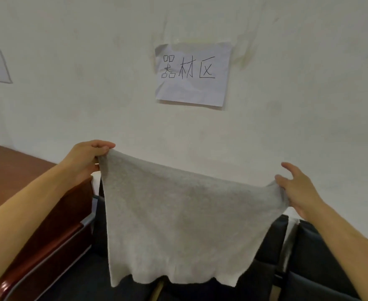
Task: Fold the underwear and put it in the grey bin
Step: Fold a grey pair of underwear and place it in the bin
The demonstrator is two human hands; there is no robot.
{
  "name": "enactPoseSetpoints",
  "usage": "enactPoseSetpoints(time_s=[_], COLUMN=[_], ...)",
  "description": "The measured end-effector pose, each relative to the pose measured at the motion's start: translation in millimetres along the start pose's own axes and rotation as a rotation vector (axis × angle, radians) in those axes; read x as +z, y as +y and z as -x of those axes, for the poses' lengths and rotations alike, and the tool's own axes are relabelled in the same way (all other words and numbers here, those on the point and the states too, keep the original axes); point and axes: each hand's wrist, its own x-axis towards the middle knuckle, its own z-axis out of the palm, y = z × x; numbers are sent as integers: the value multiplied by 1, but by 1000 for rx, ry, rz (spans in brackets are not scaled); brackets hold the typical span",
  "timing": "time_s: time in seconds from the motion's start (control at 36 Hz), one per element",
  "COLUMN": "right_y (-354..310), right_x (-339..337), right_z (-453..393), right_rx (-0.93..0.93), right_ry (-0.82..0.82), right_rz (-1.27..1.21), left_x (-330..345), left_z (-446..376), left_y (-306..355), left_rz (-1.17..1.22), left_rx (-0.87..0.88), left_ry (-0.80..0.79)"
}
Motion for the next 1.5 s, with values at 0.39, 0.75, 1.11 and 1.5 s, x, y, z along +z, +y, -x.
enactPoseSetpoints(time_s=[0.39,0.75,1.11,1.5], right_y=[-29,-28,-39,-31], right_x=[14,9,-12,-39], right_z=[38,64,32,33], right_rx=[142,45,-88,-75], right_ry=[-278,-168,-195,-365], right_rz=[-510,233,1031,1009], left_x=[-21,-9,21,28], left_z=[-61,-95,-104,-90], left_y=[-2,-12,-12,-25], left_rz=[-100,-365,-792,-665], left_rx=[82,259,447,389], left_ry=[-258,-235,-272,-543])
